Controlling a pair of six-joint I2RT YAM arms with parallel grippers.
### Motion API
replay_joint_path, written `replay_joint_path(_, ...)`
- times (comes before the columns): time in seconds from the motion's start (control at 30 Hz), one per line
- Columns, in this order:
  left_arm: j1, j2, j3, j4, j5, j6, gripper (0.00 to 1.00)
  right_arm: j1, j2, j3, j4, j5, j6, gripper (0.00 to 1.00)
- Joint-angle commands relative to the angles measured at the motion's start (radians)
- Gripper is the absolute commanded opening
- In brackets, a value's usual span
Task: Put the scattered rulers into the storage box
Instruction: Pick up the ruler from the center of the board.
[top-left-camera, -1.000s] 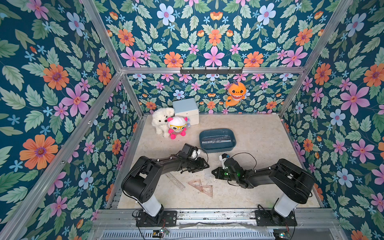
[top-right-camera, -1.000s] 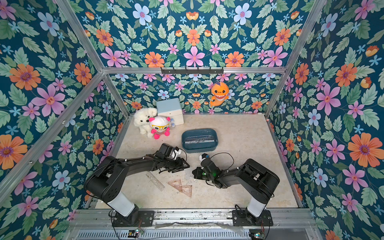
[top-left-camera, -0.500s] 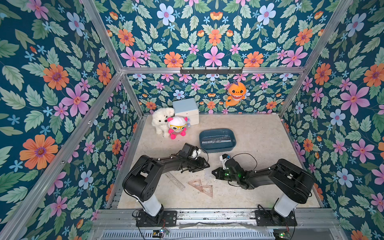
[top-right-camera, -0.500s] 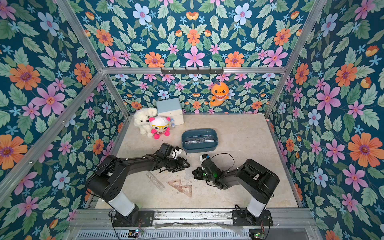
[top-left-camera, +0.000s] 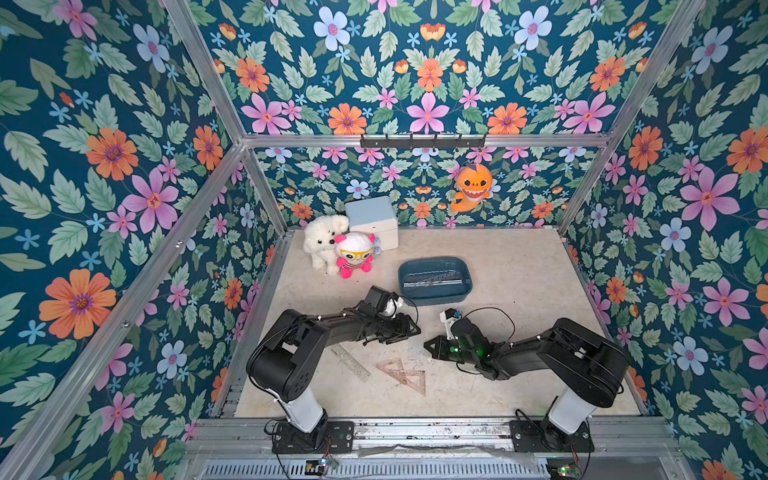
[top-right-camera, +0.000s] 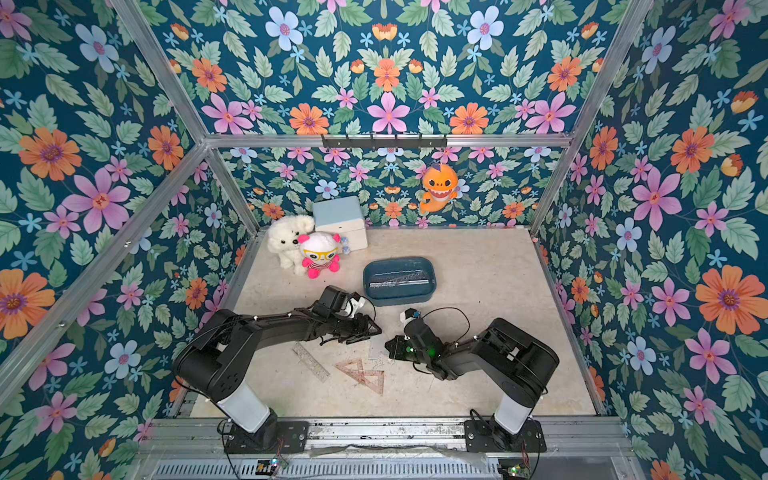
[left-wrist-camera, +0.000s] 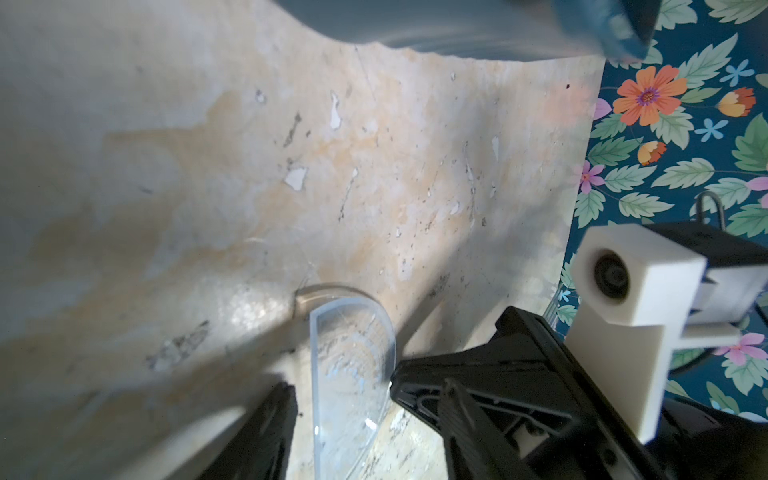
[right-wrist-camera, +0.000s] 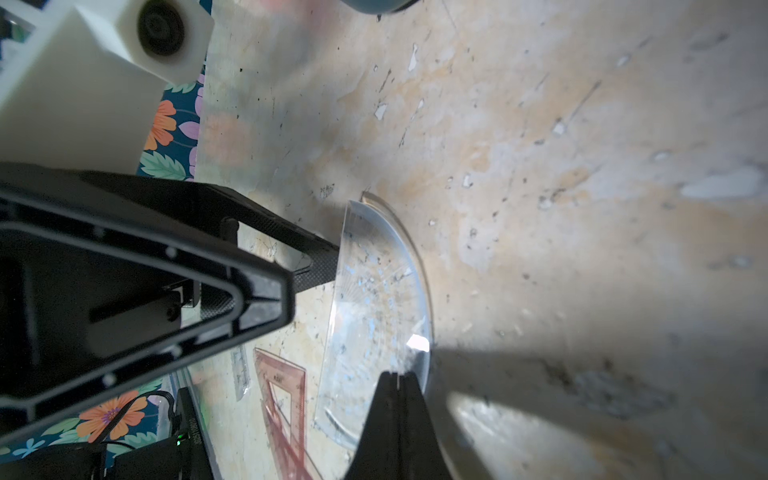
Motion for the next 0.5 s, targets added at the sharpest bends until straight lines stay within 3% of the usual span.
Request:
replay_joint_path(0.0,-0.002,0.023,-0.019,-0.173,-0.181,0.009,0.62,0.001,0.020,-0.007,-0.120,0.007,0.003,0.00)
replay_joint_path(0.47,-0.017,0.022,-0.038,-0.147,-0.165,-0.006,0.60,0.000,0.041,-0.024,-0.104,0.000,0.009,0.00)
